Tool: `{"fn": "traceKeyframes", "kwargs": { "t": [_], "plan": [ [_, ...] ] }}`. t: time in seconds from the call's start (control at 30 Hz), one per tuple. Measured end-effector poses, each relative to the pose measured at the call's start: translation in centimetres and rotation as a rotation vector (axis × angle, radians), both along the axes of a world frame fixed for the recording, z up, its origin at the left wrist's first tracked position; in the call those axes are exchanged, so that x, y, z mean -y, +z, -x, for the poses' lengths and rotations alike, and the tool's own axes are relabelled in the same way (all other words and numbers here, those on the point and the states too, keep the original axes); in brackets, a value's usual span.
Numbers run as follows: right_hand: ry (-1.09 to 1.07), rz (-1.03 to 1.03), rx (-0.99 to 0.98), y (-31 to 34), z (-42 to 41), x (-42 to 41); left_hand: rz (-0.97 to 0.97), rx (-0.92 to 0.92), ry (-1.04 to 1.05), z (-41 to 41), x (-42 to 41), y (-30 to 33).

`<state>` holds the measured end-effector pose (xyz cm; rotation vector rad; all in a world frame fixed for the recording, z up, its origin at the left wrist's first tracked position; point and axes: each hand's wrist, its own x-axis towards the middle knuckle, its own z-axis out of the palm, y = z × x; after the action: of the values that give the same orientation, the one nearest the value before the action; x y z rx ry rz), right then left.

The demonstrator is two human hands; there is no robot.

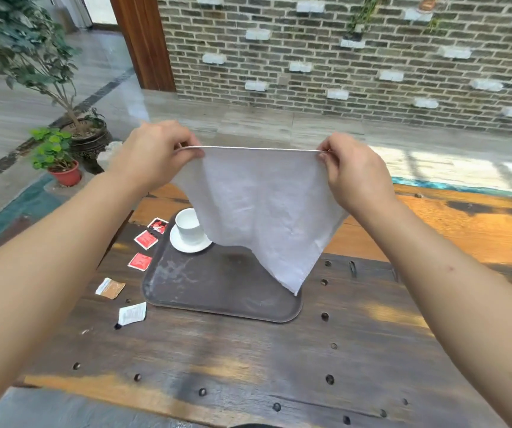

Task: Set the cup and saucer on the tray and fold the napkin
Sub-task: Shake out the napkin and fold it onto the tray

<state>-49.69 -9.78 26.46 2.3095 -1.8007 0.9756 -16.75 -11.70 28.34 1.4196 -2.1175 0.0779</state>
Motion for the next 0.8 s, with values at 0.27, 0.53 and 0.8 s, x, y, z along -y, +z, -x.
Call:
{"fn": "traceKeyframes", "kwargs": {
  "t": [0.27, 0.53, 0.8],
  "plan": [
    [-0.027, -0.082, -0.056, -2.9, -3.6, -11.0, -0.183, -0.003, -0.231, -4.9, -8.5, -4.2],
    [-0.004, -0.374, -0.088, -8.8, -7.7, -23.1, -0.562, 0.108, -0.425, -9.3, -17.0, -11.3],
    [0.020, -0.726, -0.067, -14.0, -11.0, -30.3, -0.858, 0.268, -0.476, -13.0, -22.1, -17.6]
  ]
}}
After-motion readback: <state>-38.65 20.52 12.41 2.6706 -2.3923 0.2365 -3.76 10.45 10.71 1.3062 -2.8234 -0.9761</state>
